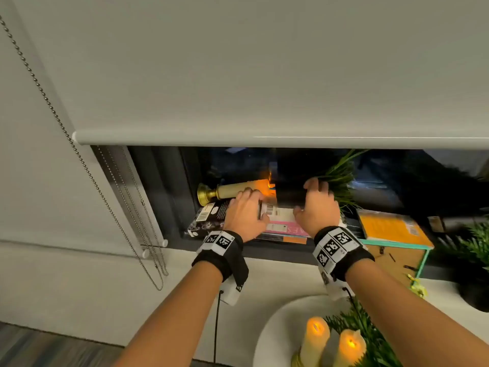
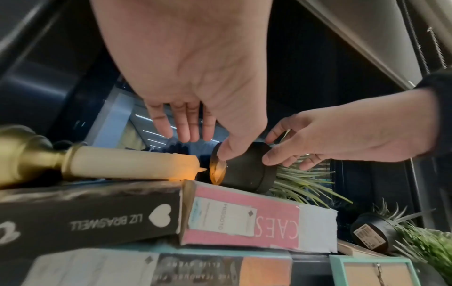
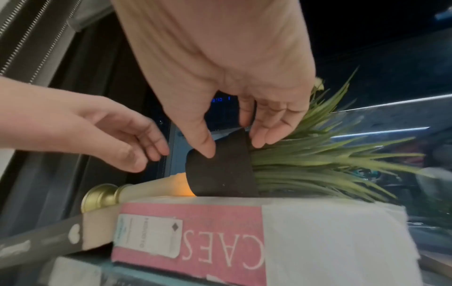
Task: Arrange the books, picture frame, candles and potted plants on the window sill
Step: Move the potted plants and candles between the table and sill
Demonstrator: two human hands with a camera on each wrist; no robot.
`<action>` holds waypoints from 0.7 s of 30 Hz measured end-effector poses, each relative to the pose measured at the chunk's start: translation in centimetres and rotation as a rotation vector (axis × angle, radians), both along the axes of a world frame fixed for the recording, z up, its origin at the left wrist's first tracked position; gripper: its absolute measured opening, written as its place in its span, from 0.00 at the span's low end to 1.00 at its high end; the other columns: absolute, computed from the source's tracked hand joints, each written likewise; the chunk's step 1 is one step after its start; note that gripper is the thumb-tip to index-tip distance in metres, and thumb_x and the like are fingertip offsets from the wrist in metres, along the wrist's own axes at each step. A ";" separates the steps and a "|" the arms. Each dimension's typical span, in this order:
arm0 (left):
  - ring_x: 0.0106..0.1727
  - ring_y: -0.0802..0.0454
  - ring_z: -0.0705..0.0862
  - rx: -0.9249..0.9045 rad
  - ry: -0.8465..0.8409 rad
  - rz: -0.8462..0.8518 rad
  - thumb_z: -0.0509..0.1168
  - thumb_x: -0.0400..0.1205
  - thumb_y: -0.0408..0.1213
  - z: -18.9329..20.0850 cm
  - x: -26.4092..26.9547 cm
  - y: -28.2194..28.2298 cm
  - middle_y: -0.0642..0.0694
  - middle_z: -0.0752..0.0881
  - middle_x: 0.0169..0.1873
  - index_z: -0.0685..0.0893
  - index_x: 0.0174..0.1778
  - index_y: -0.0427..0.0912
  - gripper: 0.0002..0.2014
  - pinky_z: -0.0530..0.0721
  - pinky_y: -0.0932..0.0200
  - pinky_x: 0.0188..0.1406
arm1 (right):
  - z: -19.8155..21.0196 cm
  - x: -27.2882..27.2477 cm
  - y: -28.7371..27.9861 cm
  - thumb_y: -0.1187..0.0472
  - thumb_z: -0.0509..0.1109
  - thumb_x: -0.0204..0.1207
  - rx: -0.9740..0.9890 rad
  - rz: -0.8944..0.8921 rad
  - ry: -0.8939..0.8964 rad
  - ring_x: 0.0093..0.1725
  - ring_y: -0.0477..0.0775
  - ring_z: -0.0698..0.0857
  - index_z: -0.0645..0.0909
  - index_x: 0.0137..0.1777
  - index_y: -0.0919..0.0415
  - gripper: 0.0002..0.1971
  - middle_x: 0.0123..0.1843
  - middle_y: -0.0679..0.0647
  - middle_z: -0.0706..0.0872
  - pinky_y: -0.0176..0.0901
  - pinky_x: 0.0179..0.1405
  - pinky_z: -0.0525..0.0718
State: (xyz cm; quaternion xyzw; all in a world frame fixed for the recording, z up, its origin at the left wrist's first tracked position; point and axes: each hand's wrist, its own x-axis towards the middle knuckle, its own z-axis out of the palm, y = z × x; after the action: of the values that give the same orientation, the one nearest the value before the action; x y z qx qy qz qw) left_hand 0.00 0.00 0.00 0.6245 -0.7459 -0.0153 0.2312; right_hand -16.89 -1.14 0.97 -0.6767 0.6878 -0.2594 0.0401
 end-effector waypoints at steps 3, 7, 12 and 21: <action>0.65 0.42 0.77 -0.004 -0.014 -0.009 0.67 0.76 0.43 0.3 -0.3 -1.7 0.42 0.75 0.64 0.73 0.68 0.46 0.24 0.77 0.47 0.64 | 0.1 0.3 -1.0 0.56 0.75 0.71 -0.021 -0.029 -0.044 0.67 0.65 0.77 0.64 0.74 0.60 0.34 0.68 0.61 0.73 0.60 0.62 0.79; 0.67 0.38 0.78 0.072 -0.015 -0.072 0.68 0.75 0.42 0.5 -0.9 -3.9 0.40 0.71 0.72 0.66 0.76 0.48 0.32 0.80 0.43 0.64 | 0.3 0.7 -2.1 0.58 0.73 0.72 -0.024 -0.014 -0.038 0.68 0.64 0.77 0.66 0.72 0.61 0.30 0.68 0.60 0.75 0.58 0.61 0.78; 0.73 0.39 0.74 0.064 -0.010 -0.160 0.69 0.75 0.43 0.6 -2.5 -5.3 0.41 0.70 0.76 0.59 0.82 0.47 0.40 0.75 0.45 0.69 | 0.7 0.1 -2.7 0.66 0.71 0.73 -0.058 0.082 -0.136 0.55 0.64 0.84 0.69 0.64 0.59 0.21 0.52 0.61 0.85 0.56 0.52 0.83; 0.75 0.45 0.71 -0.016 -0.044 -0.123 0.71 0.70 0.51 0.7 -4.1 -5.0 0.43 0.77 0.70 0.59 0.81 0.46 0.44 0.60 0.45 0.76 | 1.4 0.0 -0.3 0.72 0.69 0.70 -0.070 0.283 -0.091 0.41 0.59 0.79 0.65 0.46 0.54 0.17 0.42 0.56 0.80 0.51 0.39 0.77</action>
State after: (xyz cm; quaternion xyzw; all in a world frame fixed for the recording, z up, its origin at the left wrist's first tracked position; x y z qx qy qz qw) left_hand -4.11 -5.00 0.66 0.5759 -0.7877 -0.0098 0.2185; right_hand -16.85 -1.45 2.32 -0.7555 0.5735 -0.3056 0.0839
